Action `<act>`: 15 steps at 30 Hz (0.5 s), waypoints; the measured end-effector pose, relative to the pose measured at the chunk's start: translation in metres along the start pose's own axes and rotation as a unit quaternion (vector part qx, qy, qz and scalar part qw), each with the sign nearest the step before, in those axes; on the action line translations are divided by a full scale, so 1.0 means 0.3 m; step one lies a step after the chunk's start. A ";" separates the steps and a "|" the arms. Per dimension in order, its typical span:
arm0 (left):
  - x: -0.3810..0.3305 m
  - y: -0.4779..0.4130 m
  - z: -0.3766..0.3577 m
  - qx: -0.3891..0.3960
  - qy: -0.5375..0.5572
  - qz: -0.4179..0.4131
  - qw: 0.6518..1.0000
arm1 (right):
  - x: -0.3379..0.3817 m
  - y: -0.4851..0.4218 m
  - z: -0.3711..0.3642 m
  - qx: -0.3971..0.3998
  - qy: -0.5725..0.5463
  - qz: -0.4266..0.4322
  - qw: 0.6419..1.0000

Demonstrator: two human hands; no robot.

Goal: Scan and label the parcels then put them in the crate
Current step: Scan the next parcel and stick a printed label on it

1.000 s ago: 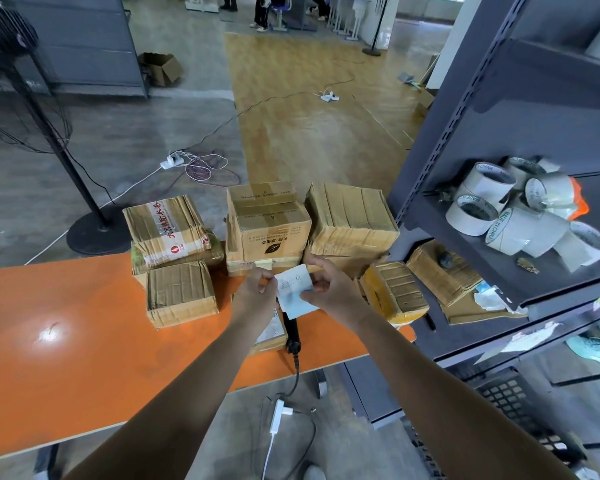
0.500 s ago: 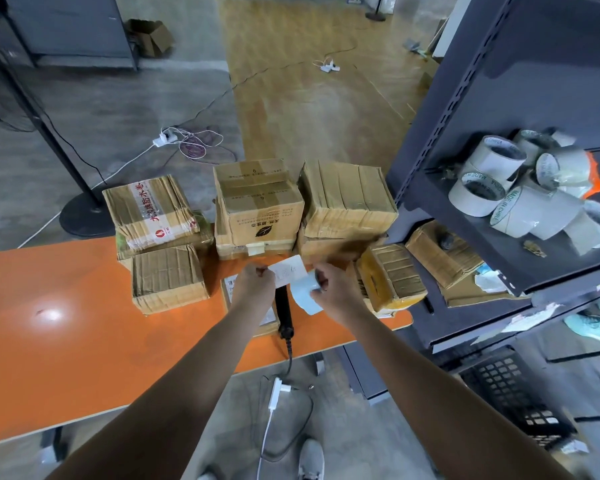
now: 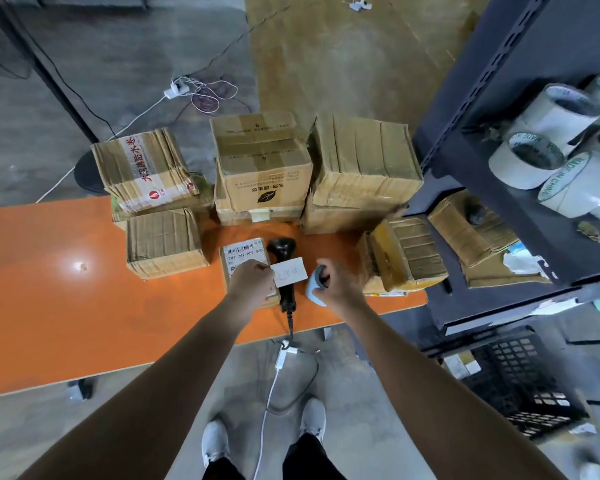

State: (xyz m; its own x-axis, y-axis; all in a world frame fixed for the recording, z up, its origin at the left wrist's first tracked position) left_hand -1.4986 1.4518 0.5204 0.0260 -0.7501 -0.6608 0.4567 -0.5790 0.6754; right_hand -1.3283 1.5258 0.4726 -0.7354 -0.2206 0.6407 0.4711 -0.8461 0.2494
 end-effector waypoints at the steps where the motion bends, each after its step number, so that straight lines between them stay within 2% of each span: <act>1: 0.004 -0.002 0.007 0.000 -0.001 0.001 1.000 | 0.002 0.000 -0.003 0.005 -0.015 0.000 1.000; 8: 0.035 0.006 0.092 -0.013 0.002 -0.002 1.000 | 0.035 -0.007 0.013 -0.026 -0.065 -0.019 0.997; 15: 0.080 0.020 0.152 -0.003 0.037 -0.007 0.999 | 0.152 -0.002 -0.056 0.023 -0.152 0.002 0.988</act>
State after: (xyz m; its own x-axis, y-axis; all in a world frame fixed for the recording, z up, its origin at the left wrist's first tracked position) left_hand -1.5356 1.4159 0.5235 0.0846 -0.7163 -0.6927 0.4621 -0.5877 0.6642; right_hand -1.3703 1.5081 0.4896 -0.5562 -0.0623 0.8287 0.5008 -0.8209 0.2744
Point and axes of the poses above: each hand's wrist, its own y-axis away from the middle knuckle, its own z-axis out of the back of the hand, x = y × z, the point moved 3 cm from there along -y, towards the middle knuckle, and after that the axes turned 7 degrees about z, right-handed, at the moved point
